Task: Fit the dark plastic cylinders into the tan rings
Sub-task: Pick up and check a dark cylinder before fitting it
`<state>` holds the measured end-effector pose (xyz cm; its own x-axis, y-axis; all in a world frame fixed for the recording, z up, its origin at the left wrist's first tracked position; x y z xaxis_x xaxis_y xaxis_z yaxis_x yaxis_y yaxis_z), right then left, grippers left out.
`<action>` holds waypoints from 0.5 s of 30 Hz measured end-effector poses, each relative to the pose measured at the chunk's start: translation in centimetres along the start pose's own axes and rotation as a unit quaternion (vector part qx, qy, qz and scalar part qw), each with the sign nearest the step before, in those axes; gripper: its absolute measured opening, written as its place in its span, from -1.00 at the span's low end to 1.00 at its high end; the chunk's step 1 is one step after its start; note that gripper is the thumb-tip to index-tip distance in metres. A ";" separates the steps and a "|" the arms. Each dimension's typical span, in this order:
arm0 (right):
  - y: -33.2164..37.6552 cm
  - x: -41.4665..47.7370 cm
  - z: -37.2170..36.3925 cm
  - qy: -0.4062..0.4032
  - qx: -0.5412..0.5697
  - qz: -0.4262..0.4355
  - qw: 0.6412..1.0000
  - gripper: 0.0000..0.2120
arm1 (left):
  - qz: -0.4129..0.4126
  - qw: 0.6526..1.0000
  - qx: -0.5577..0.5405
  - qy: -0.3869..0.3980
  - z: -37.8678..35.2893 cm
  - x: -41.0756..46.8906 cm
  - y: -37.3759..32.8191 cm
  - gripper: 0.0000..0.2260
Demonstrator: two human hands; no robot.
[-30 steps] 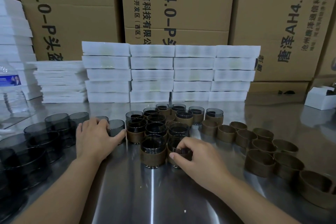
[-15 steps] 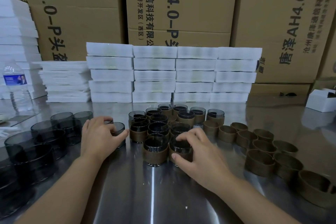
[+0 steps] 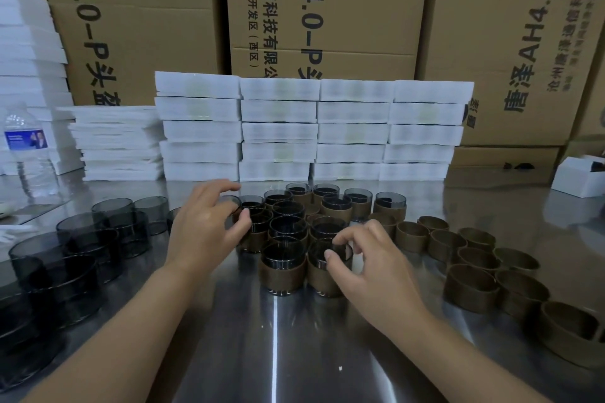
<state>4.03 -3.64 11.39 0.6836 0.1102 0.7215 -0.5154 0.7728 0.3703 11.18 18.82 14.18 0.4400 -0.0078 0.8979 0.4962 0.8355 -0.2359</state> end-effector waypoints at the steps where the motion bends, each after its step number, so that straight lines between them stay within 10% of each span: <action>1: -0.6 0.0 -0.1 -0.002 0.004 -0.024 1.000 -0.73 | -0.023 1.000 0.000 -0.016 0.2 0.2 -0.7 -0.70; 7: -3.4 -0.8 -2.4 0.193 0.050 -0.142 0.970 0.20 | -0.063 0.995 -0.024 -0.069 1.2 0.5 -3.5 -0.70; 15: -2.4 -0.7 -3.1 0.267 0.030 -0.077 0.960 -0.39 | -0.186 0.974 -0.123 -0.035 1.2 -1.7 -11.1 -0.72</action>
<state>6.45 -3.62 8.18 0.9132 0.3146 0.2592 -0.4052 0.7698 0.4932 4.05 10.18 15.72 0.1479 -0.2392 0.9596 0.7791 0.6259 0.0360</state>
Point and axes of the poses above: each hand's wrist, its own x-axis towards the middle knuckle, its own z-axis out of the back of the hand, y = z × x, the point moved 6 cm from there along x, towards the middle knuckle, and after that the axes turned 10 degrees about z, right-handed, at the moved point
